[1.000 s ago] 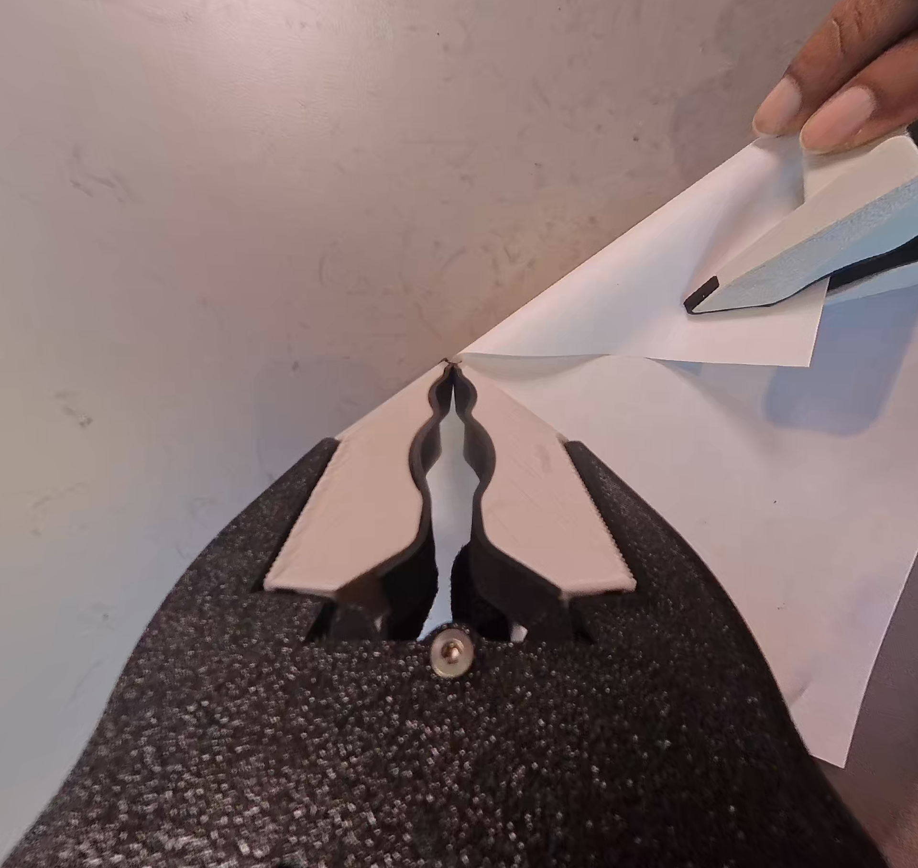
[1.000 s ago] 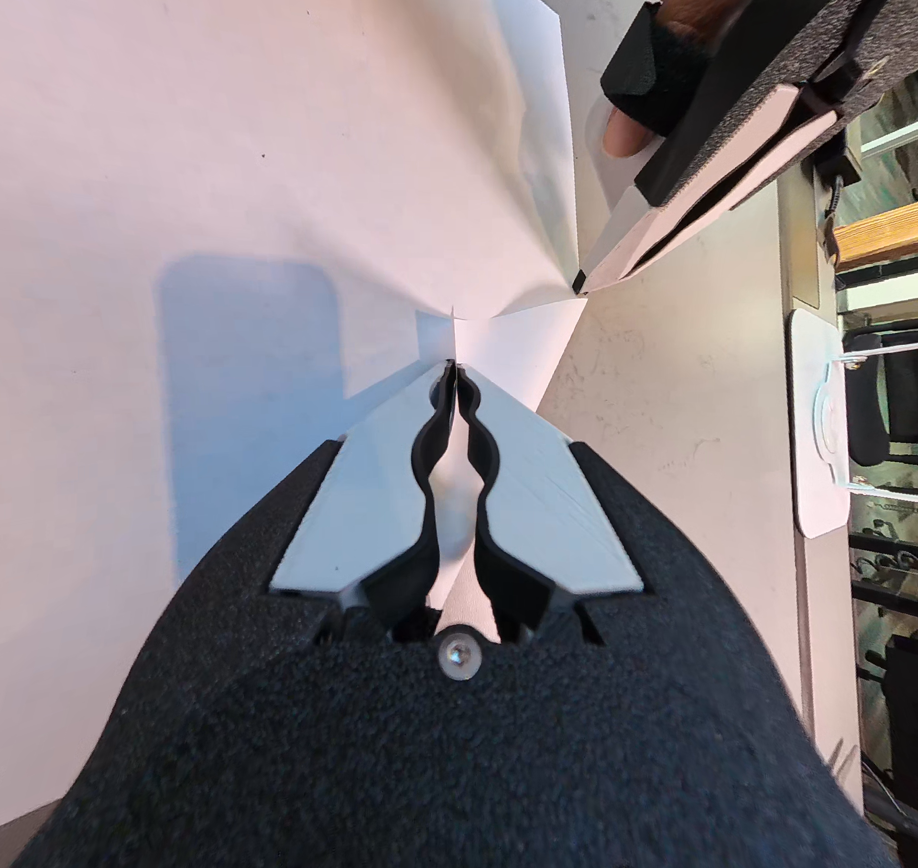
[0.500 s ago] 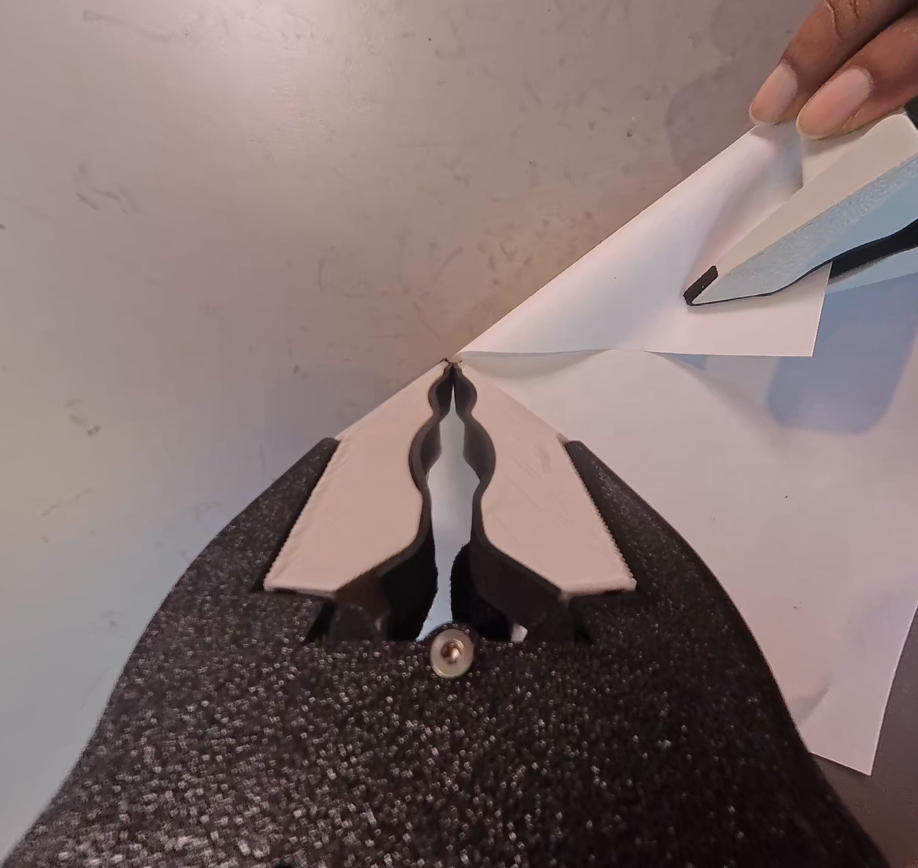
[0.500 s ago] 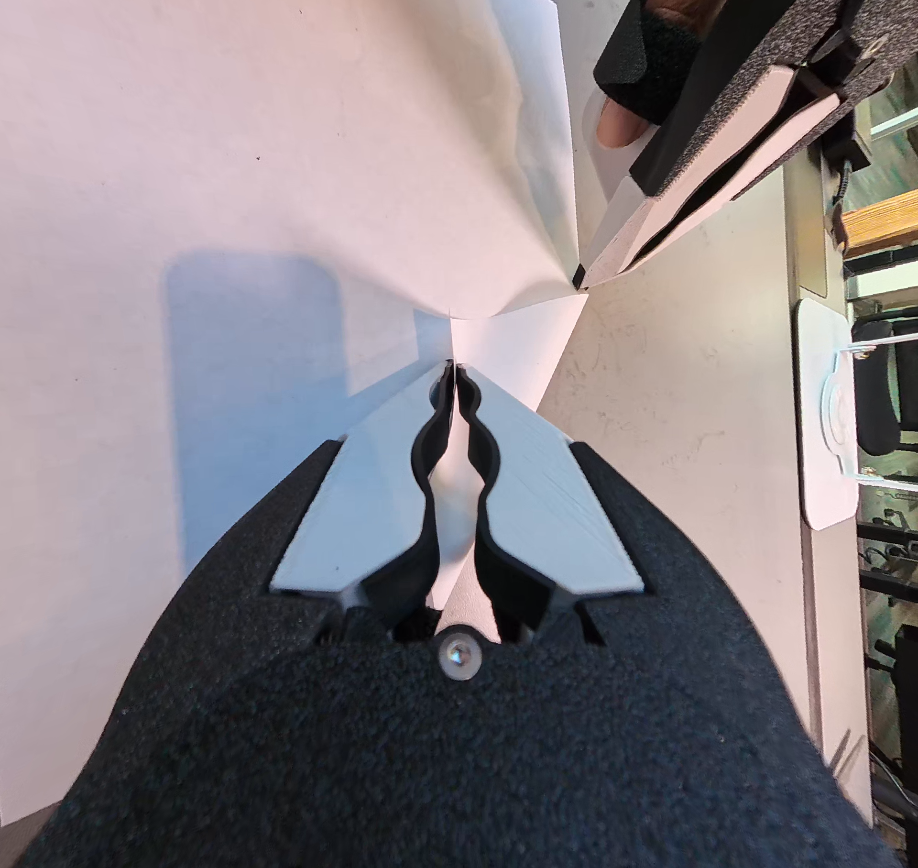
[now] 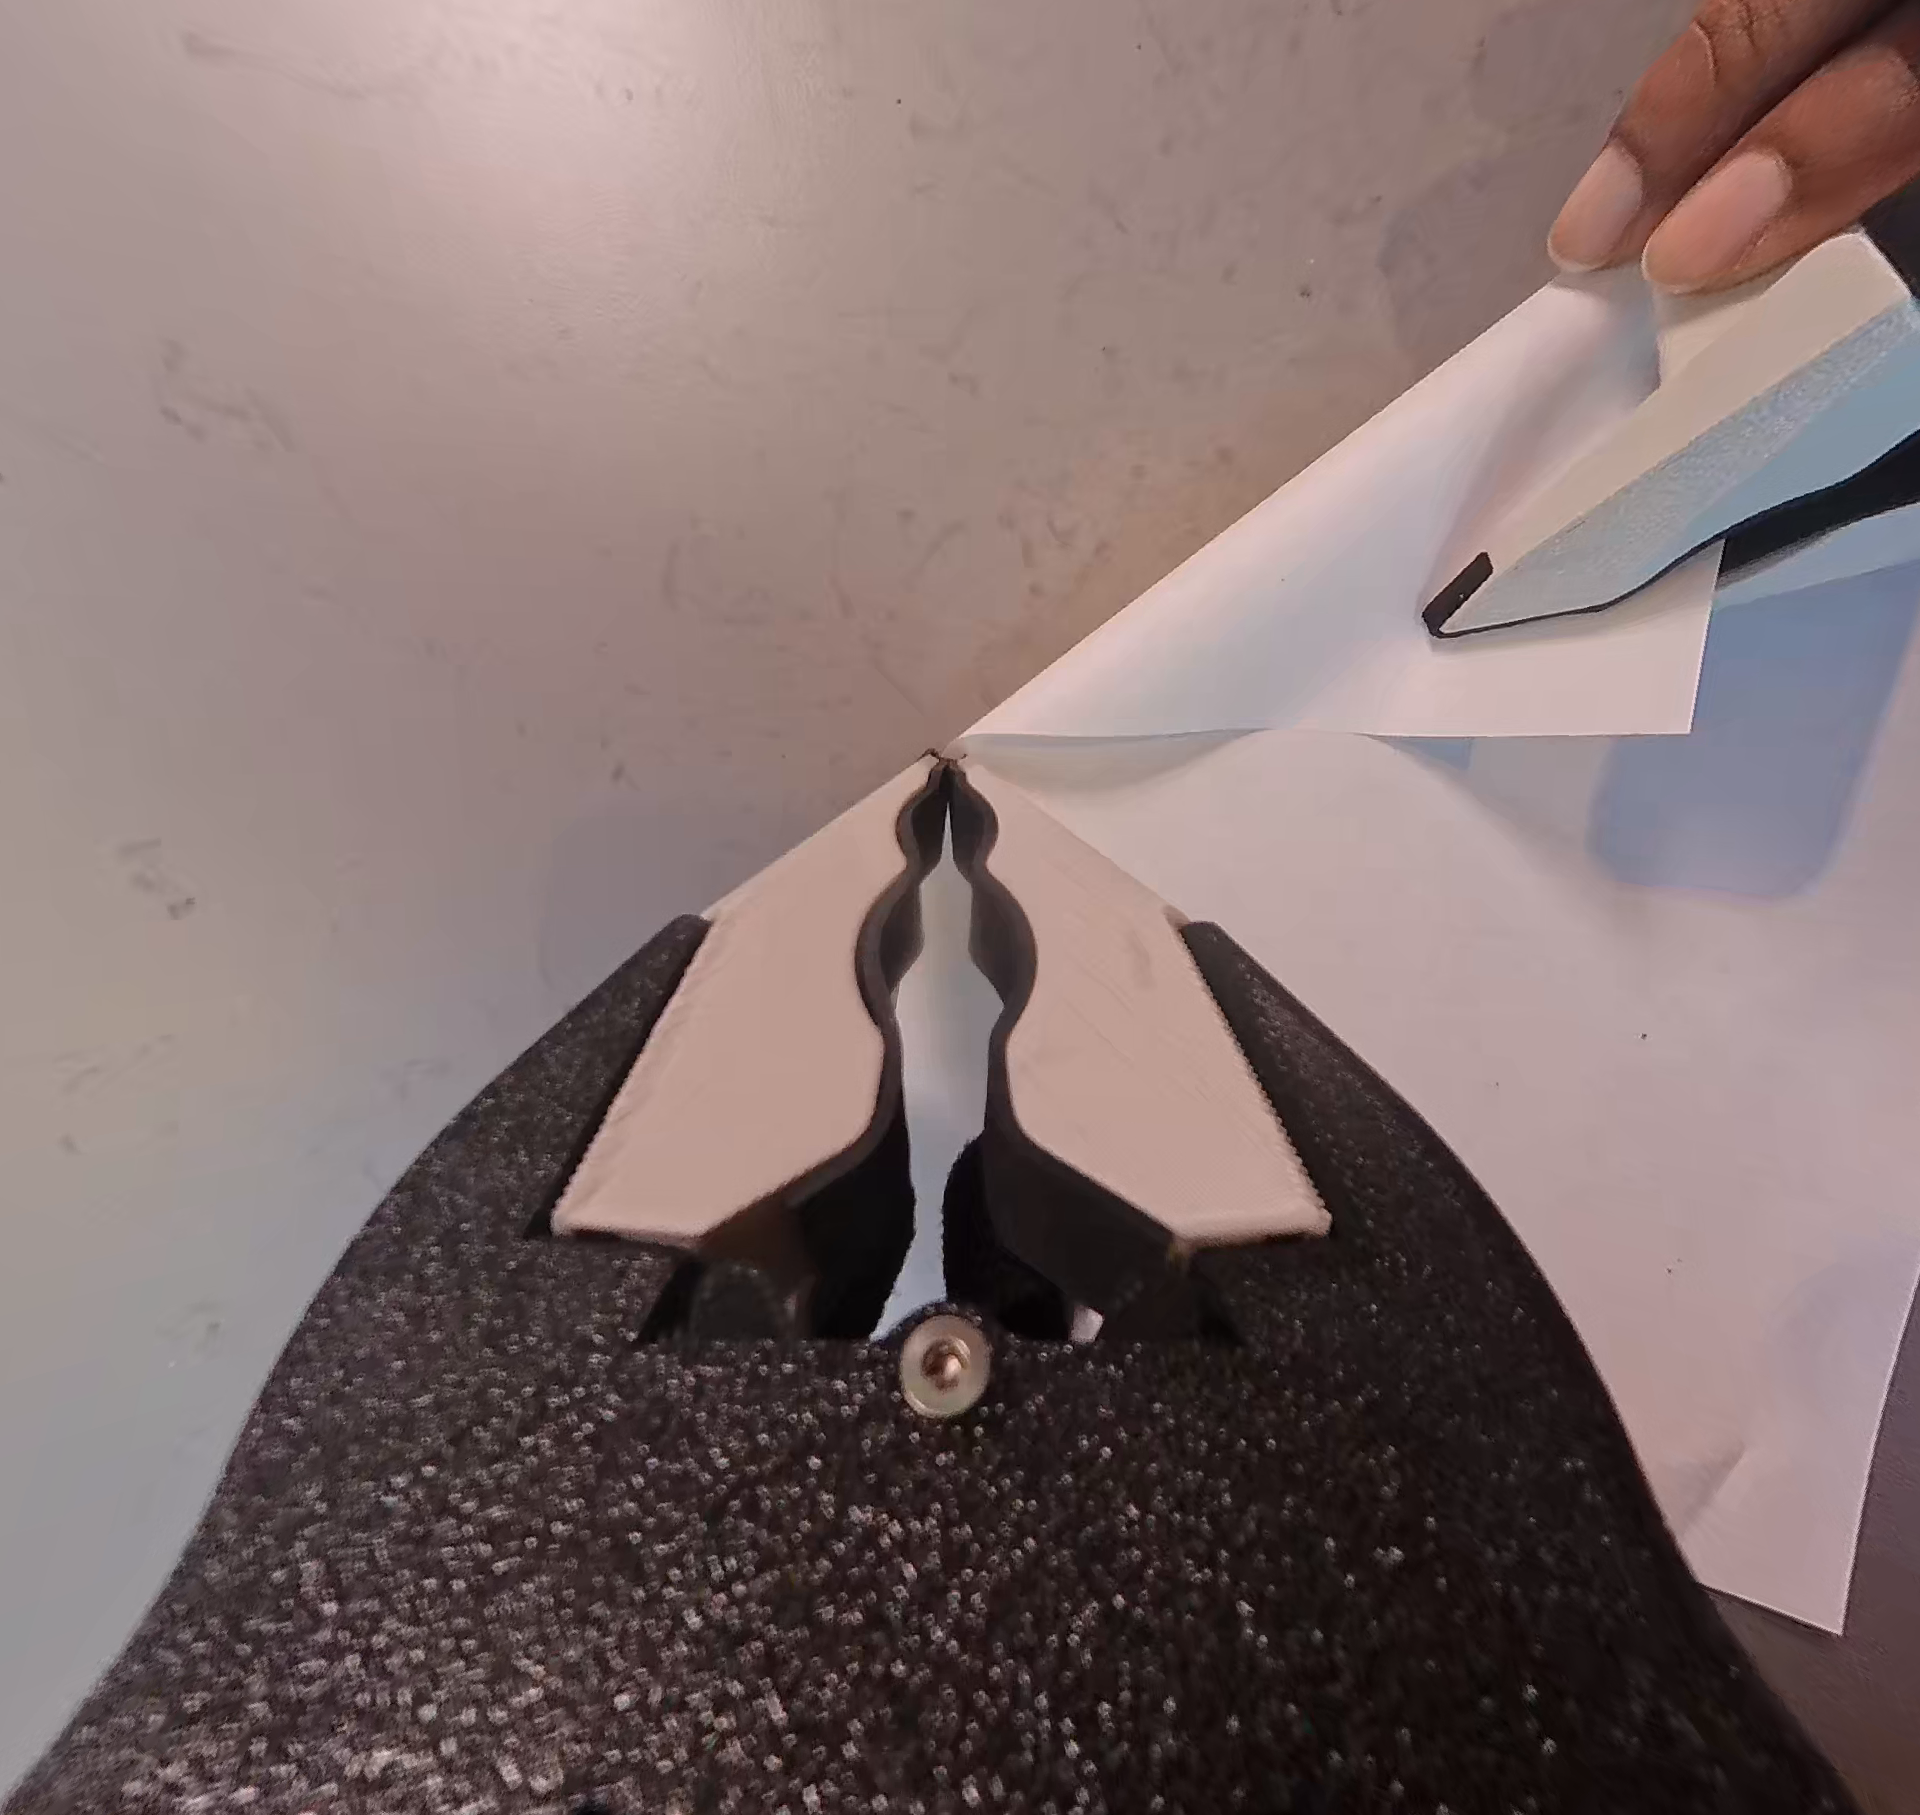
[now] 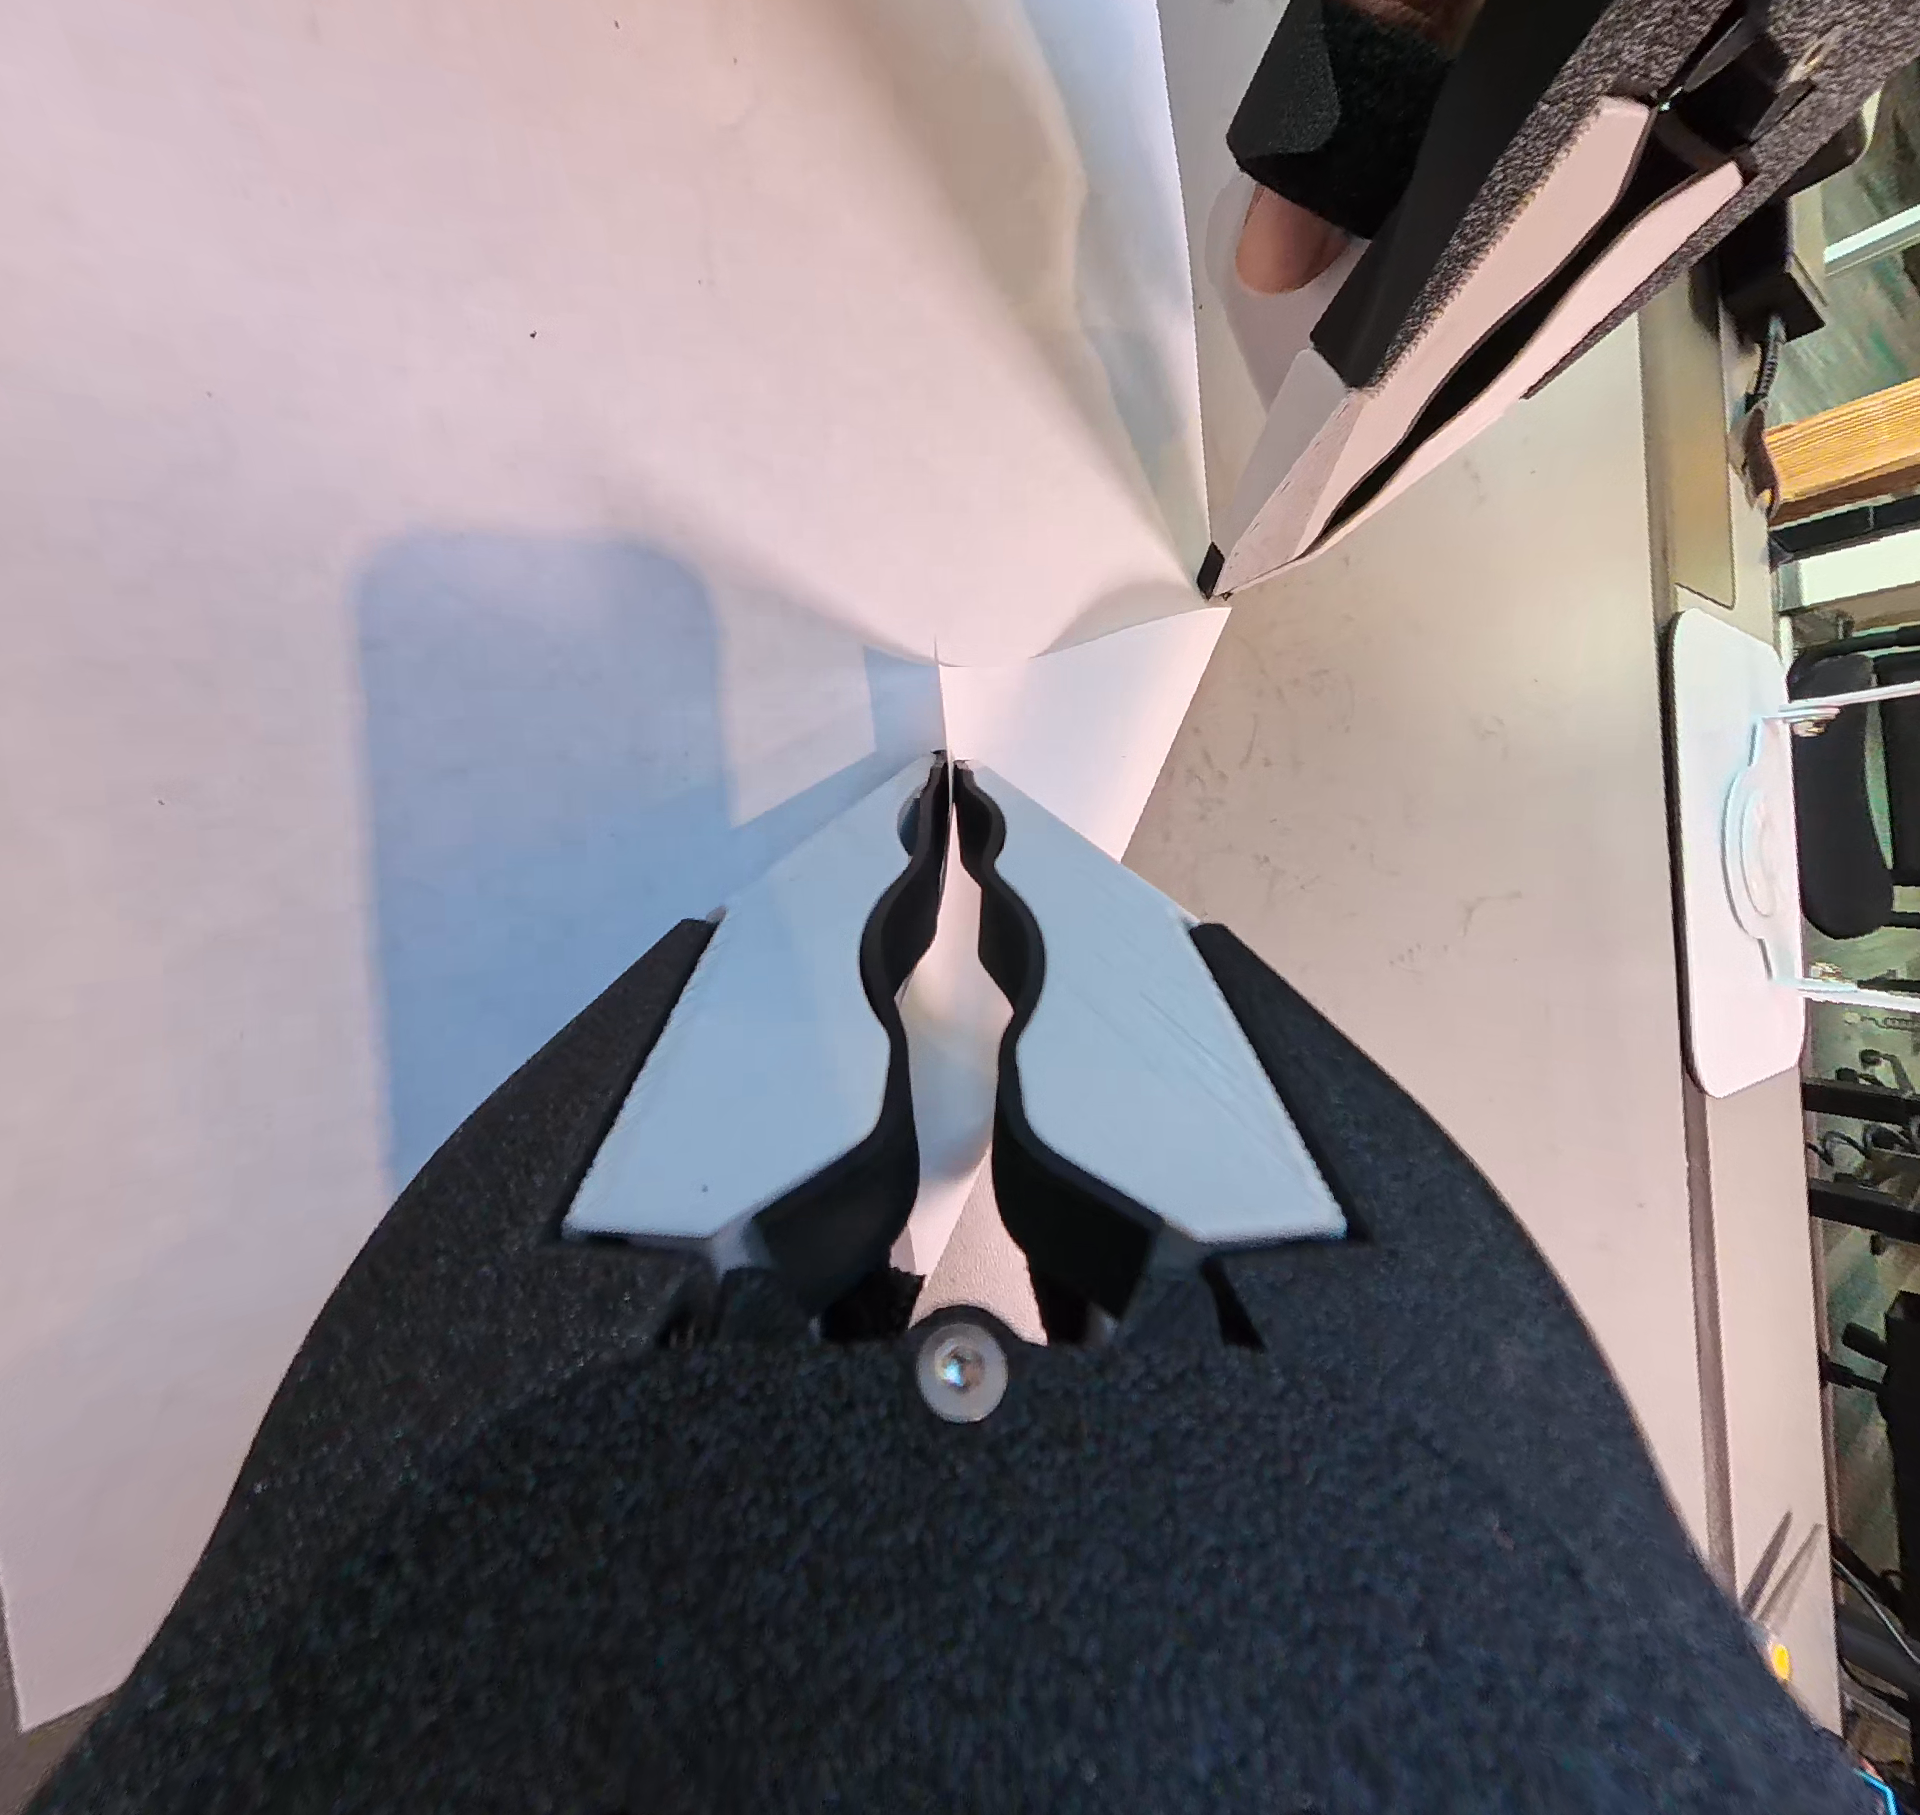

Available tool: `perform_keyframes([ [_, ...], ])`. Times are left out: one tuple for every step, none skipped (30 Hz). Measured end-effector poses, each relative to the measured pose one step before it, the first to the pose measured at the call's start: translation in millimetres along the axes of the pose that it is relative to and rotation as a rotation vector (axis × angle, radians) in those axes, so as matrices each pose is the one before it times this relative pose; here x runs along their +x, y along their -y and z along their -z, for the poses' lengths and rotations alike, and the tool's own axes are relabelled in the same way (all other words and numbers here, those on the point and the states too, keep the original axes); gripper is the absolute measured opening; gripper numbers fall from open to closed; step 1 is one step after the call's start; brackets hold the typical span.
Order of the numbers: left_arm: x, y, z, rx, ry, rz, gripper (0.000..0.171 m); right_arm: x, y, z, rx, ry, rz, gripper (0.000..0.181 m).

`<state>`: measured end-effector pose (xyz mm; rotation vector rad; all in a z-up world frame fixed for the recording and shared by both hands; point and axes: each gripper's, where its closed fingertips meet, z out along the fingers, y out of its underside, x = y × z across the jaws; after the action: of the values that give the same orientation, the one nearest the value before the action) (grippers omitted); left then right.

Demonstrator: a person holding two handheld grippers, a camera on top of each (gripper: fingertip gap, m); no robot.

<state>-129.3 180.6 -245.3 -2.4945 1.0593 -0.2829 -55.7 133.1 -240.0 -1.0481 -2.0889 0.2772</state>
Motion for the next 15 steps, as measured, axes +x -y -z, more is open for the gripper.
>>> perform_keyframes([
  [-0.03, 0.00, 0.01, 0.00541, -0.0005, 0.0022, 0.000, -0.04, 0.03, -0.02, -0.0009, -0.0020, 0.0013, 0.000],
  [0.00, 0.05, -0.01, 0.00581, -0.0012, 0.0014, 0.000, 0.01, 0.02, 0.04, -0.0009, -0.0016, 0.0009, 0.000],
  [0.03, -0.01, 0.03, 0.00581, -0.0027, 0.0018, 0.000, -0.04, 0.10, 0.00, -0.0012, -0.0010, 0.0021, 0.000],
  [0.02, 0.06, 0.02, 0.00494, -0.0044, 0.0033, 0.000, -0.03, -0.03, 0.11, -0.0017, -0.0009, 0.0029, 0.000],
  [0.06, 0.04, 0.03, 0.00300, -0.0050, 0.0029, 0.000, 0.04, 0.10, -0.04, -0.0022, -0.0017, 0.0042, 0.000],
  [0.00, -0.05, 0.06, 0.00054, -0.0039, 0.0003, 0.000, -0.01, 0.01, 0.10, -0.0026, -0.0024, 0.0060, 0.000],
  [0.05, 0.04, -0.03, -0.00148, -0.0017, -0.0026, 0.000, -0.01, -0.02, -0.01, -0.0033, -0.0019, 0.0048, 0.000],
  [0.08, -0.01, -0.03, -0.00230, 0.0002, -0.0053, 0.000, 0.01, 0.10, 0.03, -0.0033, -0.0009, 0.0014, 0.000],
  [-0.04, 0.01, -0.03, -0.00222, 0.0008, -0.0058, 0.000, -0.11, -0.01, -0.02, -0.0022, -0.0003, -0.0017, 0.000],
  [0.02, -0.08, 0.03, -0.00152, 0.0000, -0.0037, 0.000, -0.01, 0.04, -0.02, -0.0003, 0.0001, -0.0047, 0.000],
  [0.07, 0.03, -0.02, -0.00067, -0.0013, -0.0016, 0.000, -0.03, 0.01, -0.10, 0.0013, 0.0004, -0.0070, 0.000],
  [0.02, 0.03, 0.00, 0.00022, -0.0024, -0.0004, 0.000, -0.11, -0.04, 0.00, 0.0026, 0.0003, -0.0079, 0.000],
  [-0.01, -0.02, 0.04, 0.00126, -0.0030, 0.0009, 0.000, -0.05, -0.02, -0.06, 0.0040, 0.0001, -0.0093, 0.000],
  [0.07, 0.00, 0.03, 0.00230, -0.0030, 0.0019, 0.000, -0.10, -0.03, -0.09, 0.0044, 0.0001, -0.0110, 0.000],
  [0.06, 0.07, 0.00, 0.00319, -0.0024, 0.0018, 0.000, -0.06, -0.03, 0.01, 0.0031, -0.0002, -0.0114, 0.000],
])
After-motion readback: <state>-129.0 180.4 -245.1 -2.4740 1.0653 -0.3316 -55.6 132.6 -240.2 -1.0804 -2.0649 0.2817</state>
